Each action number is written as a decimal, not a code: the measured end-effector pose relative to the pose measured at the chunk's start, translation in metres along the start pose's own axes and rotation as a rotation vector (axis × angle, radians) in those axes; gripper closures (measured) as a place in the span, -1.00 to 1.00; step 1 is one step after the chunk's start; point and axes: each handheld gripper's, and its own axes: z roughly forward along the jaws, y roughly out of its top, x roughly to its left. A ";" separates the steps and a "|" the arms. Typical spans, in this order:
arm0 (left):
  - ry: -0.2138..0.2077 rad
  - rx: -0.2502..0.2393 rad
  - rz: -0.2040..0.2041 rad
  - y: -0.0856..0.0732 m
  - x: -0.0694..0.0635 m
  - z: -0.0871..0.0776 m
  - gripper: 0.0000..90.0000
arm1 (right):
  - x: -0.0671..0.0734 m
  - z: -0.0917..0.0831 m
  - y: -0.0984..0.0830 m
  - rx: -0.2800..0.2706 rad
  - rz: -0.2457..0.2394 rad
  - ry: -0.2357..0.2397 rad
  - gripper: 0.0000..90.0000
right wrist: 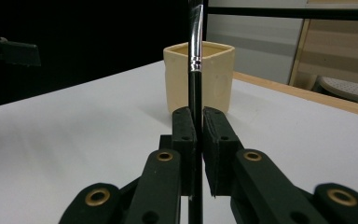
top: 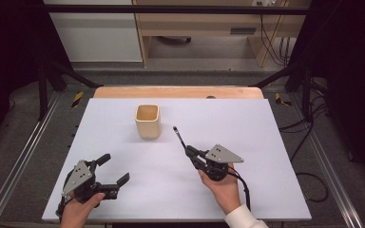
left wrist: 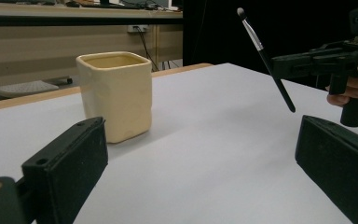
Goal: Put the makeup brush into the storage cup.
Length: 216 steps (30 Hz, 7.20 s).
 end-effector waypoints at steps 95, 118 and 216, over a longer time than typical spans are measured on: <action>-0.115 0.069 -0.133 0.074 -0.056 0.144 0.24 | 0.006 -0.001 0.004 -0.111 0.000 0.062 0.86; -0.132 0.080 -0.176 0.068 -0.058 0.148 0.63 | 0.008 0.001 0.003 -0.102 0.004 0.074 0.86; 0.195 -0.063 -0.023 0.149 0.053 0.114 0.86 | -0.035 -0.038 -0.016 0.146 0.010 -0.109 -0.87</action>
